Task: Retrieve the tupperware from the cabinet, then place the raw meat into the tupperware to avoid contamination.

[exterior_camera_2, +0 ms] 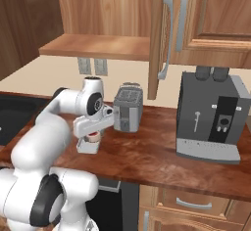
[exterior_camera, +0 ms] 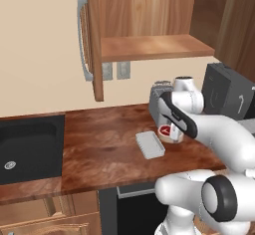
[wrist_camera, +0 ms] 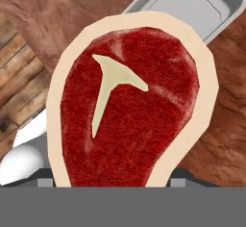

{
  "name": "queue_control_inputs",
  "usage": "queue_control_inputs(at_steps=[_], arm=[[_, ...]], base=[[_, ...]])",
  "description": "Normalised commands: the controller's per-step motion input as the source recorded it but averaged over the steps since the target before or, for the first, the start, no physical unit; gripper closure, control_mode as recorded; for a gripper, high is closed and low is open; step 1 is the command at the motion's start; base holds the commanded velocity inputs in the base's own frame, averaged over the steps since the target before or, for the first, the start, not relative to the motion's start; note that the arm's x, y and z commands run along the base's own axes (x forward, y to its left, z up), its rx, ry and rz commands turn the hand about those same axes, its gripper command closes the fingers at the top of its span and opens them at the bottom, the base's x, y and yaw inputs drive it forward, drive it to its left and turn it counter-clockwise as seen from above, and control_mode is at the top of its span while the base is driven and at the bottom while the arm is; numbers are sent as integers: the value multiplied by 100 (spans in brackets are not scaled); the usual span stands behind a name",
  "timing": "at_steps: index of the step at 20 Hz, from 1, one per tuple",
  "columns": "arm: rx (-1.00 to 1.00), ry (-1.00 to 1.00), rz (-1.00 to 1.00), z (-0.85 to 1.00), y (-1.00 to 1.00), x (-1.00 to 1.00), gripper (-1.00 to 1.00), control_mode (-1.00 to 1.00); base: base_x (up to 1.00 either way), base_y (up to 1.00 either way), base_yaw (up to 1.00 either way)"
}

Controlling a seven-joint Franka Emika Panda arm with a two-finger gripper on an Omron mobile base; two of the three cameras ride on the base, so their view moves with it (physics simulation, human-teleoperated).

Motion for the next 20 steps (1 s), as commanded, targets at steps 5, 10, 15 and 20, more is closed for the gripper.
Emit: queue_control_inputs(at_steps=[5, 10, 15, 20], arm=[[-2, 2, 0, -10, 16, 11, 100, -100], [-1, 2, 0, -17, 17, 13, 100, -100], [-1, 2, 0, -18, 8, 18, 100, -100], [-2, 2, 0, -12, 0, 19, 100, -100]], base=[[0, 0, 0], [0, 0, 0], [0, 0, 0], [0, 0, 0]])
